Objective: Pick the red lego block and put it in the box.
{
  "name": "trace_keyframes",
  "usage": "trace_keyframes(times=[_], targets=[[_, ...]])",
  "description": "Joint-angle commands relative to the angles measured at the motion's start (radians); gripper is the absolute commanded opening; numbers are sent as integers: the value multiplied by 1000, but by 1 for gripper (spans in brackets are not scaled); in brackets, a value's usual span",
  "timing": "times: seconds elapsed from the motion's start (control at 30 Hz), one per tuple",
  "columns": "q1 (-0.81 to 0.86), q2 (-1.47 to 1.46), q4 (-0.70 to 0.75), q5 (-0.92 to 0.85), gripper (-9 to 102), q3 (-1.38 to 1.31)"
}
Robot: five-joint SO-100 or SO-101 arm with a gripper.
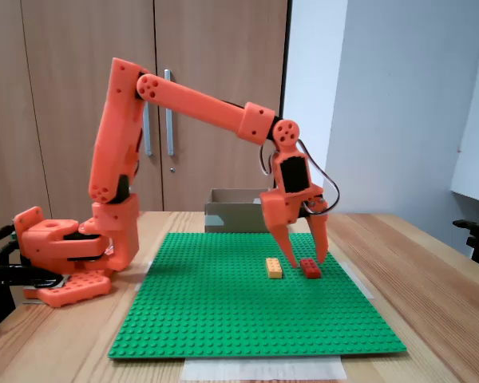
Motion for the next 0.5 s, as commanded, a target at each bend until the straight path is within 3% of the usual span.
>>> trace_keyframes(times=[0.0, 0.47], targets=[[3, 2, -8, -9, 18, -46], [8, -32, -25, -9, 19, -48]])
